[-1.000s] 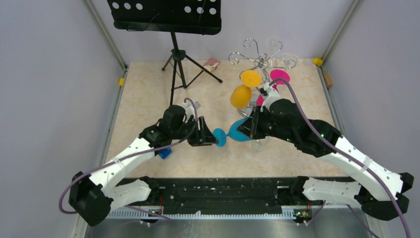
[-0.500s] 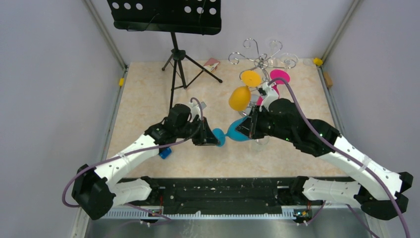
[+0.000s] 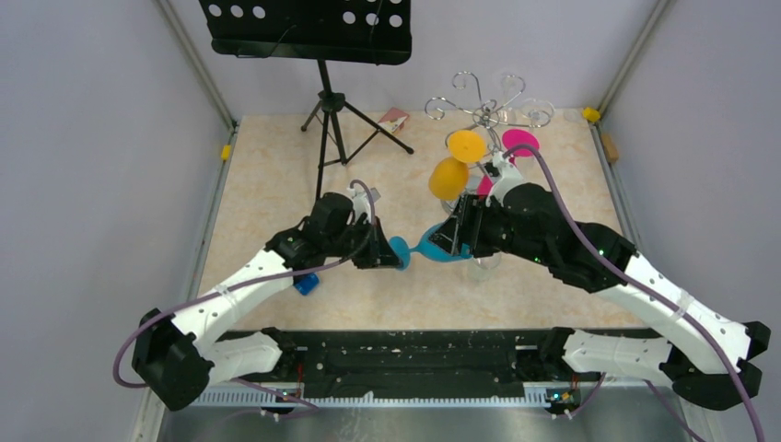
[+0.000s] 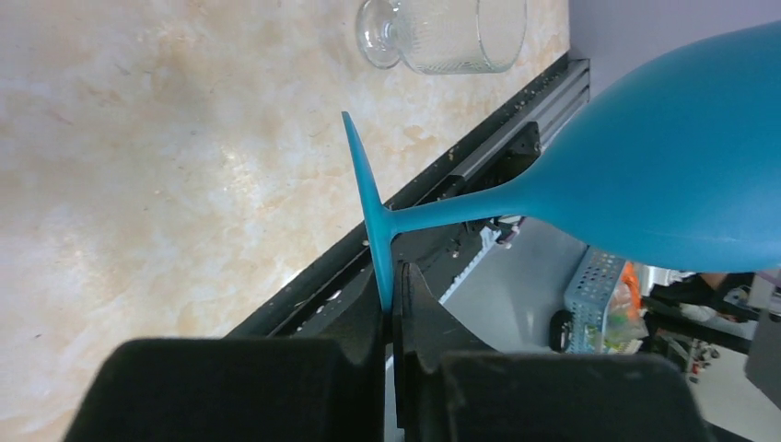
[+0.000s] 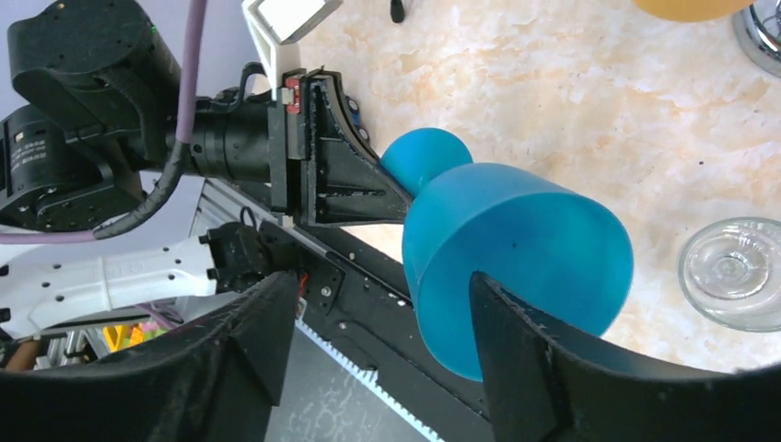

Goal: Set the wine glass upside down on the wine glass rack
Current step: Turn the wine glass upside down at the wine rack.

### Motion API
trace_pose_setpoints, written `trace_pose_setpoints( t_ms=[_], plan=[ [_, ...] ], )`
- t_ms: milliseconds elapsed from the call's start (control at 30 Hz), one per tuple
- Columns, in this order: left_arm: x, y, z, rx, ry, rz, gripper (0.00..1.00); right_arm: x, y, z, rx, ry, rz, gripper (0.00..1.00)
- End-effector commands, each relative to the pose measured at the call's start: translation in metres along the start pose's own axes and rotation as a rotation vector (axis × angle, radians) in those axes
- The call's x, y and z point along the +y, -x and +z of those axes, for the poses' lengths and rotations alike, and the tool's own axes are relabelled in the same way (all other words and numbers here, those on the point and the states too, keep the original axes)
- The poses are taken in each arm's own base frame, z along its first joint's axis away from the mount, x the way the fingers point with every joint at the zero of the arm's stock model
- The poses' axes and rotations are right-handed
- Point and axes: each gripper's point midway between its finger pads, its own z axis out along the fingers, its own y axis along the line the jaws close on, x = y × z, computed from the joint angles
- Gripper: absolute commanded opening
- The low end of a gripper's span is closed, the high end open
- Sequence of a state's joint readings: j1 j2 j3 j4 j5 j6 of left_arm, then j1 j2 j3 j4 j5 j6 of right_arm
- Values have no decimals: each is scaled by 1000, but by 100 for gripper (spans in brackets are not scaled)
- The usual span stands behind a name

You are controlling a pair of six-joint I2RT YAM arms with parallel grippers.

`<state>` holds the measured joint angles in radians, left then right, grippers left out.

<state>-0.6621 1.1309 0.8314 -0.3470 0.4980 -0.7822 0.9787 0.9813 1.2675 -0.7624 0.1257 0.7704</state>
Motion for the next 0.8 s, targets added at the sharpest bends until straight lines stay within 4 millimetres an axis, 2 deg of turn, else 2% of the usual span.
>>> trace_pose_setpoints(
  t_ms=[0, 167, 433, 600, 767],
  plan=[
    [-14, 26, -25, -128, 29, 150, 0, 2, 13, -8, -64, 14, 12, 73],
    [-9, 39, -51, -210, 115, 336, 0, 1, 15, -11, -72, 11, 12, 80],
    [1, 54, -90, -280, 244, 704, 0, 0, 16, -9, -89, 16, 14, 83],
    [-1, 52, -92, -264, 203, 979, 0, 2, 17, -8, -93, 27, 18, 84],
    [-5, 29, -84, -139, 55, 1349, 0, 10, 8, 1, -64, 77, 22, 89]
  ],
)
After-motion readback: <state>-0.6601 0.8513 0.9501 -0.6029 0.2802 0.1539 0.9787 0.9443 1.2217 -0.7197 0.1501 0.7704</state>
